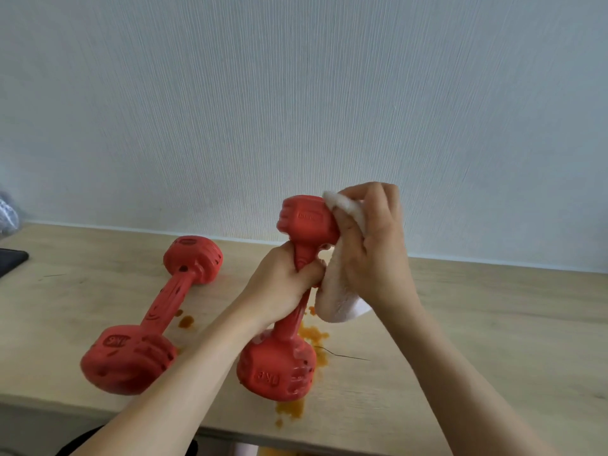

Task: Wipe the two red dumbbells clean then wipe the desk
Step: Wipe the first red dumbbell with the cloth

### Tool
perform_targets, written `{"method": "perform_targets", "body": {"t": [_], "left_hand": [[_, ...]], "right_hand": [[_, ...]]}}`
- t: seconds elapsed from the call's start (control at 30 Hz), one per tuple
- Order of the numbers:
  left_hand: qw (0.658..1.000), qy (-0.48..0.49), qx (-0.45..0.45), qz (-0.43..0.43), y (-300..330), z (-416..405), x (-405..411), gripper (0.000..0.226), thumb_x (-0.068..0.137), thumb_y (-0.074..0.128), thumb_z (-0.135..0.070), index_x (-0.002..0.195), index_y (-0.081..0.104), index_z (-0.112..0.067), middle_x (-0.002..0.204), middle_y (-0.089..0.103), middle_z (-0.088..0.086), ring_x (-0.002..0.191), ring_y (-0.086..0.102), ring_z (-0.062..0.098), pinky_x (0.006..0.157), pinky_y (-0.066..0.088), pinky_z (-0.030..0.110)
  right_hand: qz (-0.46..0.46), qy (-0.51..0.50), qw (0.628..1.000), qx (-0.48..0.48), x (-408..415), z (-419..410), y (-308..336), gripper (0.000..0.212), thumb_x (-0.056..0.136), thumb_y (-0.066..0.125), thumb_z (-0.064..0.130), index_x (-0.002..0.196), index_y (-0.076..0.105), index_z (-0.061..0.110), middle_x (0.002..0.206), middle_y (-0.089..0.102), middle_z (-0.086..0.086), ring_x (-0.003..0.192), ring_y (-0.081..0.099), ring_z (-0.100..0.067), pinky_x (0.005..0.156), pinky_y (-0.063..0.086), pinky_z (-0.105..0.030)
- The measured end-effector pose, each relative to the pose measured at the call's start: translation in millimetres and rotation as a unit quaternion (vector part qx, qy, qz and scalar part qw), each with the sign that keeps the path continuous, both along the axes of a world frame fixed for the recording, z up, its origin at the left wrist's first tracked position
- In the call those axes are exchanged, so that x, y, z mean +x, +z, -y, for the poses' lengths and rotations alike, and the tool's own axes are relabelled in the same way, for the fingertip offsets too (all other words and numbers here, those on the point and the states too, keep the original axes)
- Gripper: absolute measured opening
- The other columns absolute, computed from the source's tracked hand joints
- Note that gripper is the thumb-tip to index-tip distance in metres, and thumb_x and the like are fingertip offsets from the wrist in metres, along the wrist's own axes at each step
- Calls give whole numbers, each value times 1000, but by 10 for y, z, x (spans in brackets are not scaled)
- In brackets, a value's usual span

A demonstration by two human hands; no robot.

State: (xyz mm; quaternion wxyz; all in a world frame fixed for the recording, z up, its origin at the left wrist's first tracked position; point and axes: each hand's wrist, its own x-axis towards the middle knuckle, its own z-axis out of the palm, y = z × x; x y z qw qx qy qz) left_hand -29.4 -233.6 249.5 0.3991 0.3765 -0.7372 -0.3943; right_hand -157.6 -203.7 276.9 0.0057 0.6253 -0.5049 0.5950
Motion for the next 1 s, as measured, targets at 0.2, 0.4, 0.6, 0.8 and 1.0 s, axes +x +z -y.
{"method": "perform_targets", "body": {"t": [0.2, 0.4, 0.6, 0.8, 1.0], "left_hand": [[999, -10, 25, -27, -15, -15, -29, 13, 75, 54, -26, 73, 57, -14, 66, 60, 8, 66, 62, 28, 64, 48, 44], [999, 19, 9, -43, 3, -5, 44, 33, 68, 54, -39, 71, 56, -6, 64, 60, 12, 64, 59, 30, 62, 45, 41], [998, -15, 15, -67, -5, -11, 110, 23, 72, 57, -29, 62, 57, -9, 58, 61, -2, 65, 63, 16, 73, 51, 45], [995, -73, 6, -63, 18, -25, 187, 30, 67, 54, -43, 62, 58, -13, 56, 60, -9, 62, 58, 4, 65, 46, 18], [989, -141, 30, -18, 43, -17, 132, 28, 79, 60, -32, 77, 63, -4, 63, 62, -12, 66, 59, 0, 68, 46, 12]], "right_hand": [[87, 31, 995, 31, -58, -166, -50, 17, 97, 47, 21, 110, 58, 19, 114, 50, -7, 105, 52, -8, 90, 41, -17], [-38, 5, 998, -54, 59, -320, -197, 33, 92, 45, 11, 122, 54, 21, 126, 45, 0, 114, 51, -24, 94, 45, -34], [18, -16, 999, -33, 13, -250, -258, 32, 85, 56, -5, 97, 58, 25, 97, 55, 11, 89, 51, 14, 70, 38, -4], [86, 6, 993, 77, 12, -179, -252, 15, 94, 56, 11, 93, 60, 26, 88, 62, 10, 83, 55, 12, 71, 39, -5], [204, 146, 963, 99, -71, -193, -104, 25, 98, 48, 8, 98, 67, 24, 84, 71, -4, 79, 65, -11, 73, 53, -29]]}}
